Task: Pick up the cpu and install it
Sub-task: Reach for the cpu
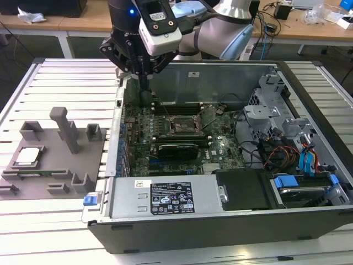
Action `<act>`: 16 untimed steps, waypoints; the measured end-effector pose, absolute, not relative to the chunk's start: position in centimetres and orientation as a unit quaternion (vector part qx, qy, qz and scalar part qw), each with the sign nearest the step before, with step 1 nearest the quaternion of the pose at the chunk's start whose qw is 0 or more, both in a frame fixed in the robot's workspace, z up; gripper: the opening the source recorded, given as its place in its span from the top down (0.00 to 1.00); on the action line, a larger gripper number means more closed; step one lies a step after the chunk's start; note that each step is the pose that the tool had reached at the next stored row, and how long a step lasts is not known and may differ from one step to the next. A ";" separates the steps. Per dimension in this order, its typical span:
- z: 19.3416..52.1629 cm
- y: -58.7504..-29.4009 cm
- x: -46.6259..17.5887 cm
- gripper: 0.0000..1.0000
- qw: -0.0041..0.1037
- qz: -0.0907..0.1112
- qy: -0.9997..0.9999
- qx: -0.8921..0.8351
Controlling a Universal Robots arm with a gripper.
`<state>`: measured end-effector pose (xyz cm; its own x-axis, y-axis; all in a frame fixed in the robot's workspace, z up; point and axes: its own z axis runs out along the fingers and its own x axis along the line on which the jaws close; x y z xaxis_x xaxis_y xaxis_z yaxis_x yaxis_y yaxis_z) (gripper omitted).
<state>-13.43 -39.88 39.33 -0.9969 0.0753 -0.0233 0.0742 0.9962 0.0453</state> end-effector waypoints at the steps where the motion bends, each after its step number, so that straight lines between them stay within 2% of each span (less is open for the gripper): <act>1: 39.3 -39.9 -13.5 0.89 0.012 0.022 0.999 0.037; 16: 39.3 -39.9 -14.7 0.89 0.012 0.022 0.999 0.037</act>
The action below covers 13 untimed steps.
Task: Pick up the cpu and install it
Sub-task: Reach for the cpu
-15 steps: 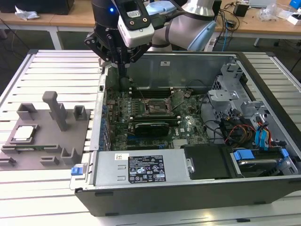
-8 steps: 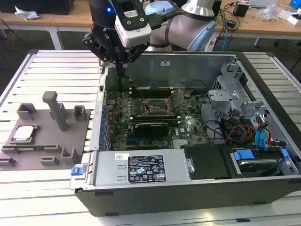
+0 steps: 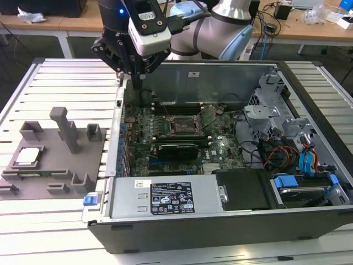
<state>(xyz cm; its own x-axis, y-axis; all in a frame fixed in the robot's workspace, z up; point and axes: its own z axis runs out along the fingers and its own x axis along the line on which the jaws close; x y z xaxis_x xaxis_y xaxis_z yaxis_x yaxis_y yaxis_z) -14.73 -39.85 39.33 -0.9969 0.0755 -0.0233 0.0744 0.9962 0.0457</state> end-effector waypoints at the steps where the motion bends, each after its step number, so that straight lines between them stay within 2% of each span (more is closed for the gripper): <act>1: 39.3 -39.8 -14.9 0.89 0.012 0.022 0.999 0.038; 13: 39.3 -39.7 -17.1 0.89 0.013 0.022 0.999 0.039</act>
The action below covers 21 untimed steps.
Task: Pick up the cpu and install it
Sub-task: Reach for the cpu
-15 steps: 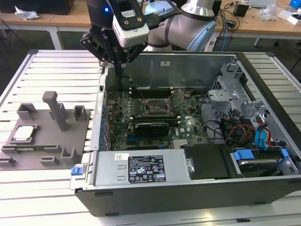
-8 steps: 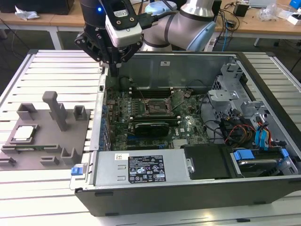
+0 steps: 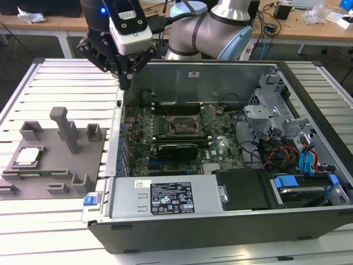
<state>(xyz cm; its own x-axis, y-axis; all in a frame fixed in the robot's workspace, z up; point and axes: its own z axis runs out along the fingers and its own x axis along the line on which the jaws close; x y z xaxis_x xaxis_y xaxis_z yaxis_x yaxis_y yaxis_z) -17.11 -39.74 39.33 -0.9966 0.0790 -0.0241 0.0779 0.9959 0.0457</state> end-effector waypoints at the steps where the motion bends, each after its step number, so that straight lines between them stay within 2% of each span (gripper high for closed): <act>1: 39.3 -39.7 -17.3 0.89 0.013 0.022 0.999 0.039; 21: 39.3 -39.6 -21.2 0.89 0.015 0.022 0.999 0.042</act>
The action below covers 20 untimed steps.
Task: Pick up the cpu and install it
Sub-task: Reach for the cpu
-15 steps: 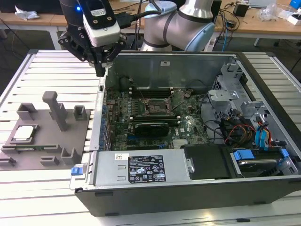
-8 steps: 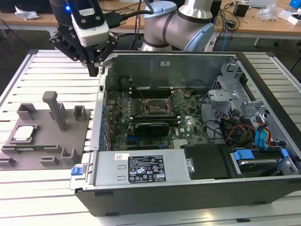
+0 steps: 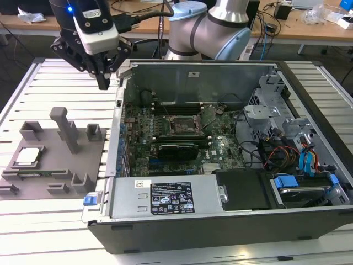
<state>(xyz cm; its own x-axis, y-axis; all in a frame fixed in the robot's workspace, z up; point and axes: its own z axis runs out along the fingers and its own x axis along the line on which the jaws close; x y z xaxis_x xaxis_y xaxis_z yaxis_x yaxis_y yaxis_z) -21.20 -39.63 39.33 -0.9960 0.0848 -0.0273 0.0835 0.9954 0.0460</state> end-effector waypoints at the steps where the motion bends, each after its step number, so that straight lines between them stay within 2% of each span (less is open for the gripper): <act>1: 39.3 -39.6 -21.4 0.89 0.015 0.022 0.999 0.042; 20: 39.3 -39.5 -25.1 0.89 0.016 0.023 0.999 0.045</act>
<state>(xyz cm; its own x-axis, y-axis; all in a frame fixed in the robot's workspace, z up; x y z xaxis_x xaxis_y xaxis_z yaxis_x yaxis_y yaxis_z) -25.05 -39.53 39.33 -0.9955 0.0903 -0.0300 0.0889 0.9950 0.0464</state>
